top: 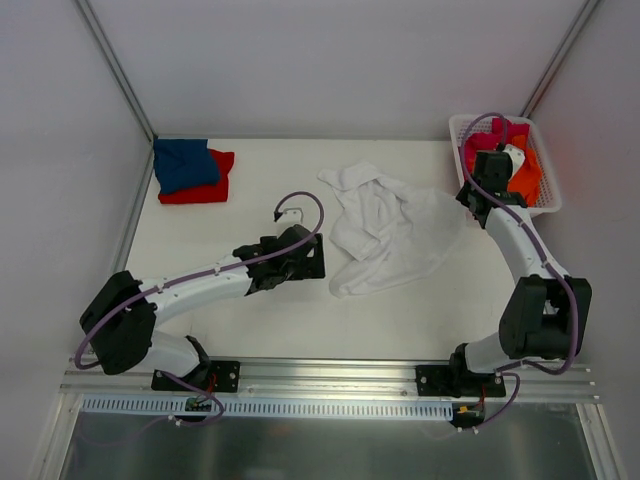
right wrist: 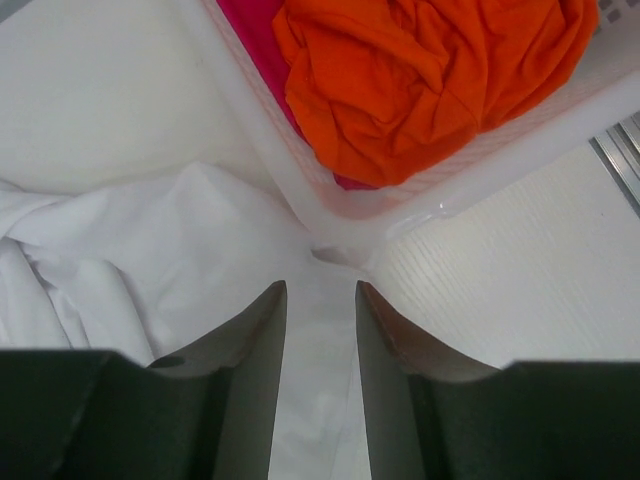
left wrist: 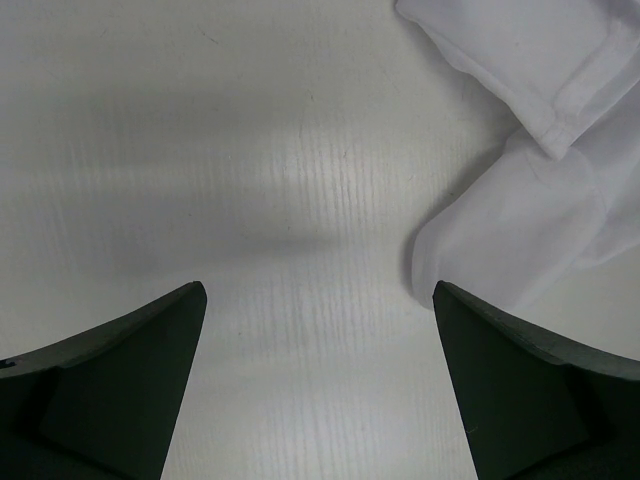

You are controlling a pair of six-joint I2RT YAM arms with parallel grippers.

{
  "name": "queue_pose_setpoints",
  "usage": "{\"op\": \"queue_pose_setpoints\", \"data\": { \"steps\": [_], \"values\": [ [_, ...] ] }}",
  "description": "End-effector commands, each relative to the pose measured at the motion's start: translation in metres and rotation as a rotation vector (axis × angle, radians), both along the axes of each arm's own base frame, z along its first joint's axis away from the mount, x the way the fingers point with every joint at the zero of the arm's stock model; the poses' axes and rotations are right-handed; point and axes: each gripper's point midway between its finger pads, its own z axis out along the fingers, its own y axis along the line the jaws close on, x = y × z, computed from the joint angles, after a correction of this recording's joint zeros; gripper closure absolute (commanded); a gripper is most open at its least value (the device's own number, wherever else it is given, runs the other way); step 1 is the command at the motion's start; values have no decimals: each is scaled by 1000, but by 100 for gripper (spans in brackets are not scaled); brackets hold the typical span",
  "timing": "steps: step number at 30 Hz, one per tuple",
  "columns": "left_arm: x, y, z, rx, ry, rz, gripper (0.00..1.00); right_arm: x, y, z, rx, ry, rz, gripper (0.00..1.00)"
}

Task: Fold and stack the t-shirts
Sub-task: Flatten the tshirt out

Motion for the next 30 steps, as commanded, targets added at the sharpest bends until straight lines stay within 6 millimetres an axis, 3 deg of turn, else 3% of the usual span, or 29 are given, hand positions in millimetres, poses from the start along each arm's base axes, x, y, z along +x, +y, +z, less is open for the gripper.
{"op": "queue_pose_setpoints", "data": {
  "steps": [1,7,11,14,19,22,26,30],
  "values": [
    [11,-10,4,22,-14,-9,1,-19,13,25,7,-58,27,63],
    [27,-38,-3,20,1,-40,2,-52,78,26,8,-54,210,64],
    [41,-56,-10,28,-7,-60,3,-81,120,11,30,-24,324,64],
    [50,-70,-6,2,-28,-80,6,-100,130,5,38,-20,362,64],
    [60,-99,-1,-85,-47,-117,14,-120,125,14,35,-56,350,65],
    [66,-117,7,-163,-86,-148,19,-125,122,22,37,-91,349,66],
    [67,-140,7,-214,-75,-213,37,-130,119,22,34,-86,344,66],
    [63,-152,-1,-217,-62,-247,38,-131,119,24,42,-92,347,66]
  ]
}}
